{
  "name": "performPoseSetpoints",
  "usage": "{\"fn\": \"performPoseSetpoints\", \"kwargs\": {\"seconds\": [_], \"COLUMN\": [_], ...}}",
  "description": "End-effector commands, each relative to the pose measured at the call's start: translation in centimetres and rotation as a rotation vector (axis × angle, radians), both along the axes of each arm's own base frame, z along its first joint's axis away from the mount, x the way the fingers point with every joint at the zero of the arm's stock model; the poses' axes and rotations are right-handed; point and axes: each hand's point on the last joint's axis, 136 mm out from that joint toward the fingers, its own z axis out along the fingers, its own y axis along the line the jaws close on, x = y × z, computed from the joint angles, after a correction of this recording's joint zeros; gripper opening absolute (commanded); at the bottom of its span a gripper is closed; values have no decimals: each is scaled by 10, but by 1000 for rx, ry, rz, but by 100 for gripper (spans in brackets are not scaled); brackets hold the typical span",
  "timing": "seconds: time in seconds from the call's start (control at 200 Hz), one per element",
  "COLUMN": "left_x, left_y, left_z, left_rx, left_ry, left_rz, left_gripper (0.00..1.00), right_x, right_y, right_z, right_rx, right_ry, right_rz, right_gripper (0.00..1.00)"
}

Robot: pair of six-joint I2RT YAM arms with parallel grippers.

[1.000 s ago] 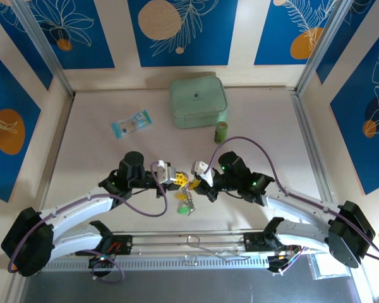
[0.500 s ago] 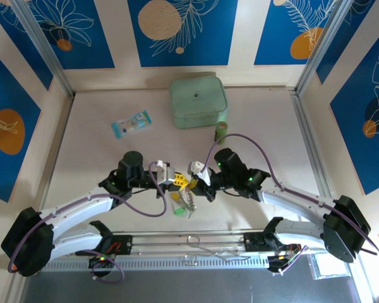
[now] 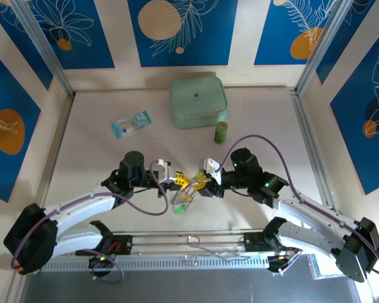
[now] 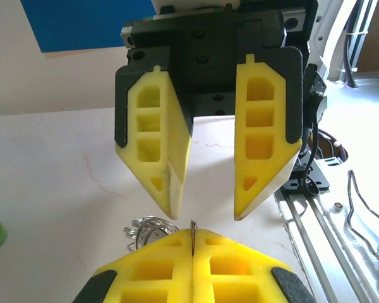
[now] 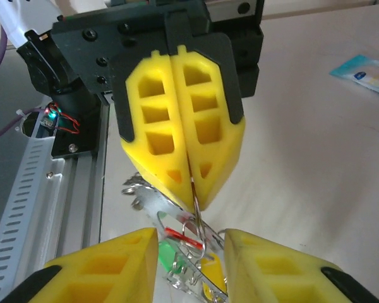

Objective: Put the keys on the keyring

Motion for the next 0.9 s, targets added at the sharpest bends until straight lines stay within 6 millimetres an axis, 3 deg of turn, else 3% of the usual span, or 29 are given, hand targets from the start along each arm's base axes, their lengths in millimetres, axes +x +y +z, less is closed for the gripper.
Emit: {"fn": "performPoseSetpoints", "kwargs": {"seconds": [0.0,0.135,0.32,0.455,0.525,0.59,0.665,0.895], "left_x": [-8,-8,-9,-9,-5,-1,3,-2], "left_y": [-5,-5,-4,-4,-3,-2,1,5], "left_z": [14,15,15,15,13,8,0,-14], "left_rx": [-60,-63,-64,-61,-43,3,76,214], "left_ry": [-15,-14,-15,-12,-16,-23,-34,-71], "left_rz": [-57,-56,-55,-50,-27,-3,21,-18], "left_gripper": [0,0,0,0,0,19,29,19], "right_x": [-5,-4,0,3,5,6,6,1], "right_y": [5,10,10,9,9,7,5,6], "right_z": [0,-1,-10,-9,-6,-6,-5,-2], "right_rx": [29,28,0,-5,-13,-38,-79,-221], "right_ry": [25,34,37,27,12,0,-12,-65], "right_rz": [35,47,24,9,5,4,10,59], "right_gripper": [30,21,20,0,0,0,0,0]}}
